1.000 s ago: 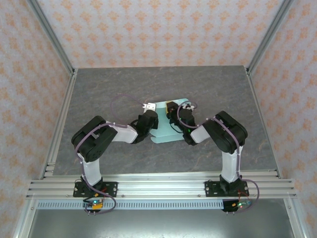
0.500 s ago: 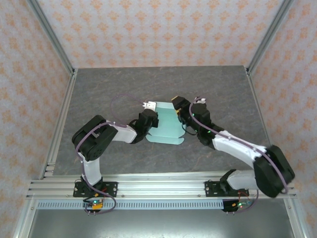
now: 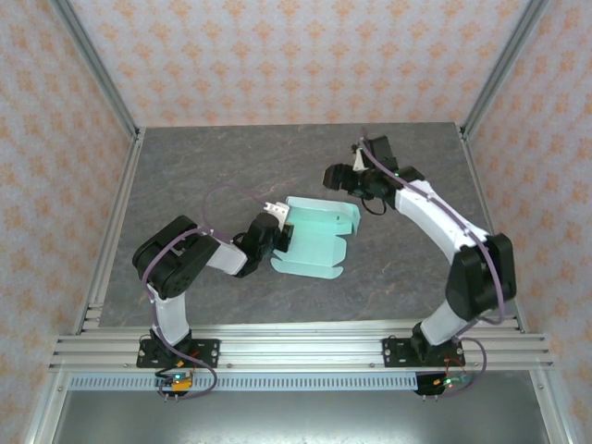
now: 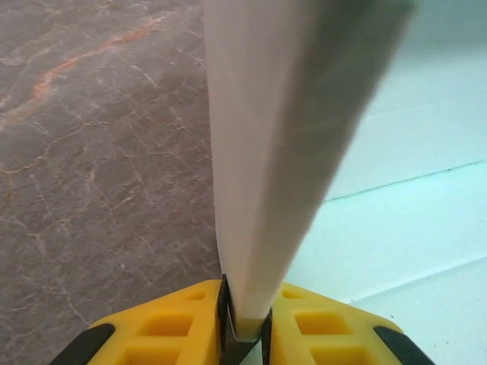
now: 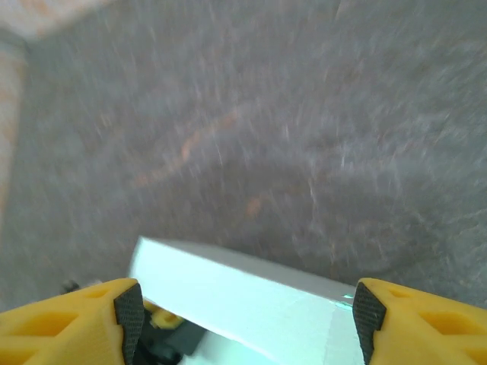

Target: Fold the paper box

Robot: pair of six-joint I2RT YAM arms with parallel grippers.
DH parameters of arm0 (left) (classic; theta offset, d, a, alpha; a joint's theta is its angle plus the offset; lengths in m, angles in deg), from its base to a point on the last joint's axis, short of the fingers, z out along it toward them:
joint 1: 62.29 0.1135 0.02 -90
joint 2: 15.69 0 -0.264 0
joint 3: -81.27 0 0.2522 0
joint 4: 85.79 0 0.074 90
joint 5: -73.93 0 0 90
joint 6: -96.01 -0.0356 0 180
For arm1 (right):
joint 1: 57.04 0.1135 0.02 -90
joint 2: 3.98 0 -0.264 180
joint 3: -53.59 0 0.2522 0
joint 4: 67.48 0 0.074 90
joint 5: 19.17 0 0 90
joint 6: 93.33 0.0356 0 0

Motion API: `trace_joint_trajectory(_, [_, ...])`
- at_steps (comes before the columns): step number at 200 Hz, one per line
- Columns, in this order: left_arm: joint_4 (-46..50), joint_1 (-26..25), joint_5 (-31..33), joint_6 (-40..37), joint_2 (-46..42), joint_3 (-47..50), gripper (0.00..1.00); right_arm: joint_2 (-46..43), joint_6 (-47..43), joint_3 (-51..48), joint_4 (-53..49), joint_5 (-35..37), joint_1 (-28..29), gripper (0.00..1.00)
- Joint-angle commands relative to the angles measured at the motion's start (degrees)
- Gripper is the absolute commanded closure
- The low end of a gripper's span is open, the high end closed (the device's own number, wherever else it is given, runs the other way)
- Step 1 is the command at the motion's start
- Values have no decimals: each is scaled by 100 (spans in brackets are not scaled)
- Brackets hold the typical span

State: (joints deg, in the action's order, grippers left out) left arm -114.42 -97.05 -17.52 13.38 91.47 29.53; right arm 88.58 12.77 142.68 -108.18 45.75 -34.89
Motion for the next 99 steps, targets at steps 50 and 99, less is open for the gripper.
trace_joint_trajectory(50, [-498, 79, -145, -97, -23, -19, 76, 1431, -1598, 1393, -1397, -1394, 35, 26])
trace_joint_trajectory(99, [-612, 150, 115, 137, -155, -73, 66, 1856, -1648, 1481, -1394, -1263, 268, 31])
